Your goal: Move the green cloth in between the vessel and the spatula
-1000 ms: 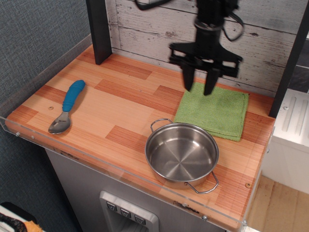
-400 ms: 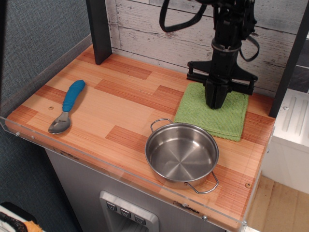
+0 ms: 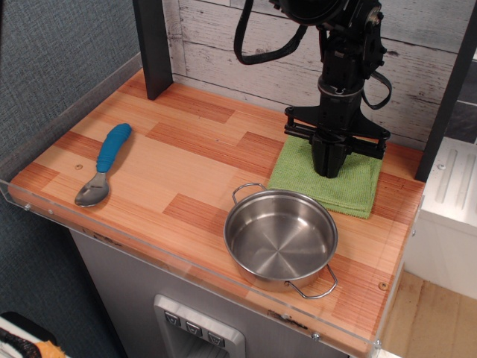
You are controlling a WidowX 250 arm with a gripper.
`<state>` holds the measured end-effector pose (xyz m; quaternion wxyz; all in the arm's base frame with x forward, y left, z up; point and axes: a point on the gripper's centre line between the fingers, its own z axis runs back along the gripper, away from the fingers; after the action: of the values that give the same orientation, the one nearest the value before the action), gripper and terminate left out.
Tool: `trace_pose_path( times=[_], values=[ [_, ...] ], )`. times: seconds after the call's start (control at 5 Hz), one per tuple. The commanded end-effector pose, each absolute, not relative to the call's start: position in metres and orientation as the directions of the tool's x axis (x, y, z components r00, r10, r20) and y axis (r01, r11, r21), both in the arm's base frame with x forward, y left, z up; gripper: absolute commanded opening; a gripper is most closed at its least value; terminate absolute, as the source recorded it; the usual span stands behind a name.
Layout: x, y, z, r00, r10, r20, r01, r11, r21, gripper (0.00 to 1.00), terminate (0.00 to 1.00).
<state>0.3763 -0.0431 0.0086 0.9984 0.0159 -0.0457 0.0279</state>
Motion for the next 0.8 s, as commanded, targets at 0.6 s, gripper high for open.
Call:
trace_pose_path(
  times=[0.6],
  values=[
    [0.362,0.055,0.012,0.999,-0.033,-0.010,0.034,0.968,0.250,0.00,0.00]
  ],
)
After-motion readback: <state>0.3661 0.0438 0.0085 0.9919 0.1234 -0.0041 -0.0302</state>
